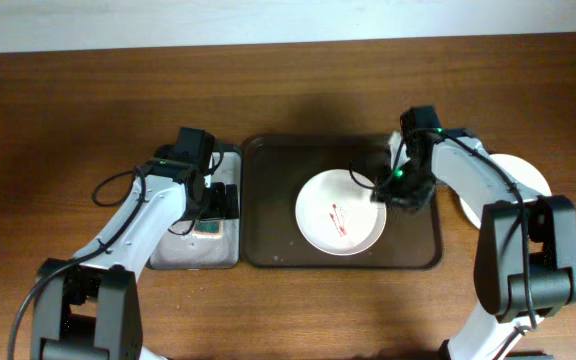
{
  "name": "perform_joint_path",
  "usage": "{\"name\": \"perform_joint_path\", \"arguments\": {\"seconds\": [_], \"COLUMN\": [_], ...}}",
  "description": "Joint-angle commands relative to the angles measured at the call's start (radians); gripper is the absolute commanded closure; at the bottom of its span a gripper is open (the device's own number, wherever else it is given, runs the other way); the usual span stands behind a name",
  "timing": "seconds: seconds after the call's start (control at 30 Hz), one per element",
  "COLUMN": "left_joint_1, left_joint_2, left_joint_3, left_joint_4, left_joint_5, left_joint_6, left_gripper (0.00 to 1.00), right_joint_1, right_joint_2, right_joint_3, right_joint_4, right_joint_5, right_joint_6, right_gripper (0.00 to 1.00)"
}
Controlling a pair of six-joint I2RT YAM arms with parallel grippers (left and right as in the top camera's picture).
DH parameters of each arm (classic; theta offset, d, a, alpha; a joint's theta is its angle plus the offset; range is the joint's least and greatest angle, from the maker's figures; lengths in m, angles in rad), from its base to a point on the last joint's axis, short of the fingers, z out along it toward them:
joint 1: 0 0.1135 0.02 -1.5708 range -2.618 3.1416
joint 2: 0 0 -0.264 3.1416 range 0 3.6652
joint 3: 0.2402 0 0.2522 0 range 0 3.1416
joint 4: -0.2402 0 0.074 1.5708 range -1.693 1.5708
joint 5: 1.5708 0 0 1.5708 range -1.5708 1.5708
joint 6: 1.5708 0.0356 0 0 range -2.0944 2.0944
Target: Clean dirty plates on tray and stack at the side
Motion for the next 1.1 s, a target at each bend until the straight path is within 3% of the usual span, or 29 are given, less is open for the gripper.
{"name": "perform_joint_path", "arguments": {"seconds": [0.0,0.23,0.33,0.4,0.43,0.5,0.63,0.77,0.9,0.97,1.07], "left_joint_1": [0.003,0.003,0.003,0.003,0.003,0.003,0.003,0.003,0.003,0.003,0.003], "left_joint_2": [-0.018,-0.018,-0.018,-0.018,-0.018,-0.018,-0.018,-0.018,-0.018,-0.018,-0.018], "left_joint_3": [0.016,0.016,0.016,0.016,0.016,0.016,0.016,0.016,0.016,0.016,0.005], "left_joint_4": [-0.002,-0.002,-0.001,-0.002,-0.003,-0.004,-0.004,-0.004,-0.004,-0.004,0.01], "left_joint_5": [-0.007,-0.007,-0.007,-0.007,-0.007,-0.007,-0.007,-0.007,-0.007,-0.007,-0.007], "left_joint_6": [0.001,0.001,0.001,0.001,0.001,0.001,0.001,0.001,0.001,0.001,0.001], "left_gripper": [0.0,0.0,0.0,0.0,0.0,0.0,0.0,0.0,0.16,0.36,0.44], "right_joint_1": [0.003,0.004,0.005,0.005,0.005,0.005,0.005,0.018,0.078,0.101,0.109], "right_joint_2": [0.009,0.058,0.075,0.075,0.075,0.075,0.075,0.075,0.075,0.075,0.075], "right_joint_3": [0.019,0.011,0.007,0.007,0.007,0.007,0.007,0.007,0.007,0.007,0.007], "right_joint_4": [0.053,0.062,0.039,0.018,0.006,-0.013,-0.055,-0.075,-0.085,-0.077,-0.073], "right_joint_5": [-0.005,-0.006,-0.005,-0.006,-0.006,-0.005,-0.054,-0.065,-0.054,-0.054,-0.048], "right_joint_6": [-0.115,-0.115,-0.114,-0.111,-0.091,0.008,0.337,0.332,0.333,0.336,0.336], "right_gripper": [0.61,0.62,0.72,0.91,0.96,0.96,0.96,0.96,0.96,0.96,0.96]}}
